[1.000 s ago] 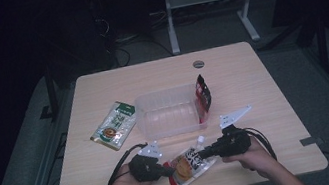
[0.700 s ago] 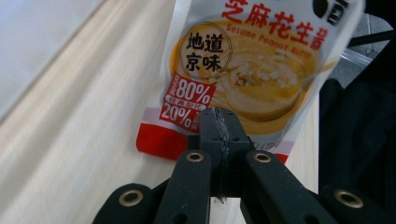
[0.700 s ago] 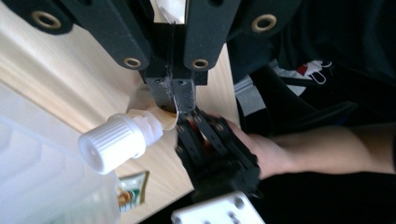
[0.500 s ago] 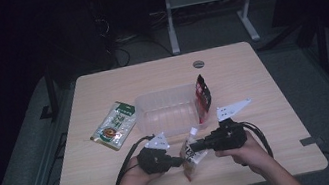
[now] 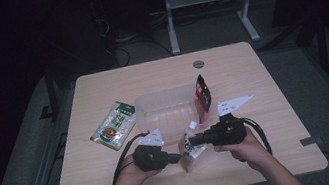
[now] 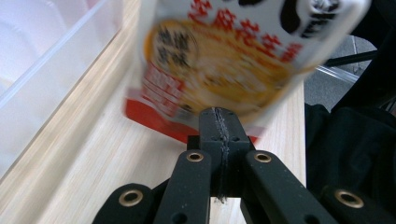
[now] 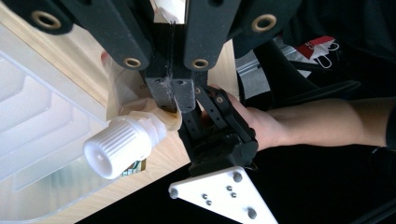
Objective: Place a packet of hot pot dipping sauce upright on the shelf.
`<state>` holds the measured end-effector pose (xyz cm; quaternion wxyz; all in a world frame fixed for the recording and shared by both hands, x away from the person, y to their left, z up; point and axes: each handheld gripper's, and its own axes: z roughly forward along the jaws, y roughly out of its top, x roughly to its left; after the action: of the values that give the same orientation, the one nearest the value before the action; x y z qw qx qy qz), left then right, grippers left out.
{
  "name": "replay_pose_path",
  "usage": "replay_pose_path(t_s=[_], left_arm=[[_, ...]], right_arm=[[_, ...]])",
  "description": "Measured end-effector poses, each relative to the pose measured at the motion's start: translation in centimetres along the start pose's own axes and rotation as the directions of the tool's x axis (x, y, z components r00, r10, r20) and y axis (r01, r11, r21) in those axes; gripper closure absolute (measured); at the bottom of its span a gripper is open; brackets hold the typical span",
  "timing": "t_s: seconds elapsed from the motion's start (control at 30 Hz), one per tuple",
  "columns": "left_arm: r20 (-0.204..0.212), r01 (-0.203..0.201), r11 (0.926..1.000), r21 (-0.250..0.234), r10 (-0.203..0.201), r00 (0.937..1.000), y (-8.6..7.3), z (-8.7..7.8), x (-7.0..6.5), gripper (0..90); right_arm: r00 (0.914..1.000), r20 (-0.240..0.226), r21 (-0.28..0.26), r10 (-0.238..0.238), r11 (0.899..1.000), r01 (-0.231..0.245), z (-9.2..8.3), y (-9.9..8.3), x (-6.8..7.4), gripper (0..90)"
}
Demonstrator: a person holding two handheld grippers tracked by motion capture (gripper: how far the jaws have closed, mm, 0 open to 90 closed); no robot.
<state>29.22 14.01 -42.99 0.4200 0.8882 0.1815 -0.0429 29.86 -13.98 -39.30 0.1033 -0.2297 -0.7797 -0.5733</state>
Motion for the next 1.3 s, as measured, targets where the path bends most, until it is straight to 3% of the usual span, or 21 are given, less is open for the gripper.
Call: replay_pose_path(t_s=[0.27, 0.33, 0.4, 0.73, 1.0, 1.3], left_arm=[[-0.027, 0.024, 0.9997, 0.005, -0.023, 0.9994, -1.3, -2.1, 0.2, 80.7], [-0.027, 0.033, 0.9994, 0.006, -0.033, 0.9991, -1.5, -2.4, 0.2, 75.6], [-0.037, 0.072, 0.9973, 0.010, -0.072, 0.9967, -2.3, -3.2, 0.2, 70.0], [-0.105, 0.113, 0.9934, 0.021, -0.110, 0.9883, -5.3, -5.7, 0.4, 42.8], [-0.147, 0.091, 0.9949, 0.045, -0.083, 0.9856, -6.1, -5.9, 0.5, 21.1], [-0.162, 0.067, 0.9963, 0.054, -0.058, 0.9850, -6.2, -6.0, 0.7, 13.2]], right_arm=[[0.9998, -0.004, -0.005, -0.017, 1.000, 0.017, -0.2, 0.5, 0.1, 90.0], [0.9997, -0.006, -0.009, -0.025, 1.000, 0.025, -0.2, 0.6, 0.2, 89.9], [0.9997, -0.006, -0.013, -0.022, 1.000, 0.022, -0.3, 0.9, 0.2, 90.0], [0.9993, -0.003, -0.028, -0.038, 0.999, 0.038, -0.4, 1.6, 0.2, 90.0], [0.9991, 0.019, -0.035, -0.038, 0.999, 0.038, -0.4, 2.2, 0.8, 90.0], [0.9966, 0.051, -0.055, -0.064, 0.996, 0.067, -1.0, 4.4, 1.0, 90.0]])
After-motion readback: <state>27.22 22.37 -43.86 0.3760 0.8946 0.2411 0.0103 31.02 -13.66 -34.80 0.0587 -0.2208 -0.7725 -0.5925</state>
